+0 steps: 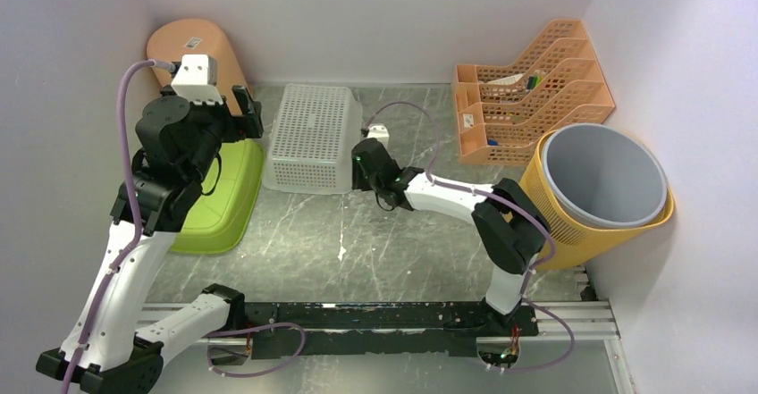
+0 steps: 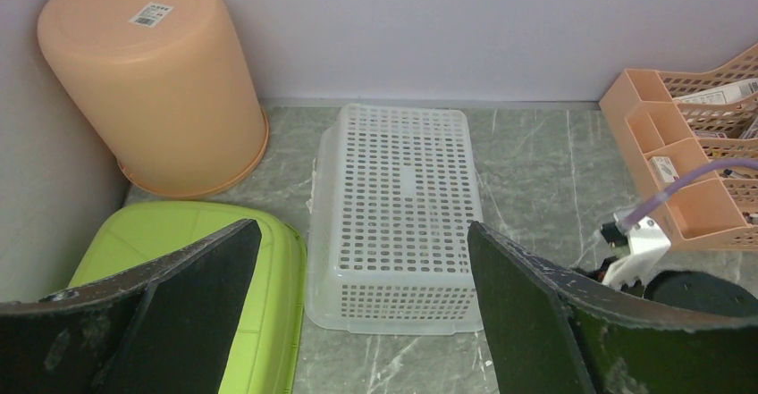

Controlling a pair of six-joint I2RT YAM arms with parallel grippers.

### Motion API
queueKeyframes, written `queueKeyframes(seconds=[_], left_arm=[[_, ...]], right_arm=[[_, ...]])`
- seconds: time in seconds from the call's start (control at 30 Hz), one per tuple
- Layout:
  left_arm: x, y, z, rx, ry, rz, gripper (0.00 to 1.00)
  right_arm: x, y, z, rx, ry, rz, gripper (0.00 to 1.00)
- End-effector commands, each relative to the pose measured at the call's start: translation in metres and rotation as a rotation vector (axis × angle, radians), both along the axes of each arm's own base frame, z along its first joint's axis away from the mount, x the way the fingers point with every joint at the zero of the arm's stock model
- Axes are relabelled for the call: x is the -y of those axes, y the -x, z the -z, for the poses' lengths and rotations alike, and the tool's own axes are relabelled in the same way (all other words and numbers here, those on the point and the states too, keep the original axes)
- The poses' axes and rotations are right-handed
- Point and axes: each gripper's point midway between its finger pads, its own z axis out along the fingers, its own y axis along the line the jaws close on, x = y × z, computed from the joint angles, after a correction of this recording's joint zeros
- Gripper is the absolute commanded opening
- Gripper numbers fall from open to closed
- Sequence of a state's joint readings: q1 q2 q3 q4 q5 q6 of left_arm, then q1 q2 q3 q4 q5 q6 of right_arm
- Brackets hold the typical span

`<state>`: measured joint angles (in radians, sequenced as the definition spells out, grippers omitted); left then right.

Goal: Turn the large container upside down

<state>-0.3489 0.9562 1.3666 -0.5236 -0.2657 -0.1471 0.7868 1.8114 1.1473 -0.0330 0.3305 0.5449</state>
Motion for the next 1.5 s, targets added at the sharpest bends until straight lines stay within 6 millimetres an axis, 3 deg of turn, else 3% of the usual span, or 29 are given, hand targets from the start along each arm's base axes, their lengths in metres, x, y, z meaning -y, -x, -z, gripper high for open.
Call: queueKeyframes(seconds=[0.0, 0.27, 0.47, 0.6, 0.63, 0.87, 0.97, 1.2, 1.37, 1.43, 1.47], left_arm=[[0.005, -0.006, -0.004, 0.025, 0.022, 0.012, 0.98], [0.003, -0.007, -0.001, 0.017, 0.018, 0.001, 0.98], [0.002, -0.006, 0.001, 0.013, 0.012, -0.007, 0.98], [0.001, -0.005, 0.002, 0.011, 0.011, -0.01, 0.98], [0.001, -0.005, 0.002, 0.012, 0.011, -0.01, 0.98], [0.002, -0.006, 0.005, 0.004, 0.011, -0.006, 0.98], [0.001, -0.006, 0.007, 0.001, 0.008, -0.007, 0.98], [0.001, -0.008, 0.014, -0.011, 0.001, -0.012, 0.98], [0.0, -0.009, 0.018, -0.018, -0.002, -0.018, 0.98], [0.0, -0.009, 0.019, -0.017, -0.001, -0.02, 0.98], [0.0, -0.009, 0.019, -0.017, -0.003, -0.022, 0.98]], right_arm=[[-0.043, 0.026, -0.025, 0.029, -0.126, -0.147, 0.39], [-0.096, 0.033, -0.017, -0.005, -0.238, -0.315, 0.38], [-0.114, 0.015, -0.001, 0.008, -0.226, -0.309, 0.38], [-0.106, -0.012, -0.008, 0.089, -0.201, -0.217, 0.39], [-0.103, -0.017, 0.005, 0.082, -0.18, -0.197, 0.39], [-0.088, -0.069, 0.007, 0.132, -0.179, -0.125, 0.39], [-0.083, -0.081, 0.003, 0.147, -0.185, -0.113, 0.39], [-0.073, -0.094, -0.007, 0.233, -0.127, -0.109, 0.41], [-0.059, -0.086, -0.011, 0.234, -0.08, -0.105, 0.43], [-0.049, -0.078, -0.019, 0.229, -0.066, -0.099, 0.43], [-0.044, -0.072, -0.037, 0.247, -0.074, -0.091, 0.43]])
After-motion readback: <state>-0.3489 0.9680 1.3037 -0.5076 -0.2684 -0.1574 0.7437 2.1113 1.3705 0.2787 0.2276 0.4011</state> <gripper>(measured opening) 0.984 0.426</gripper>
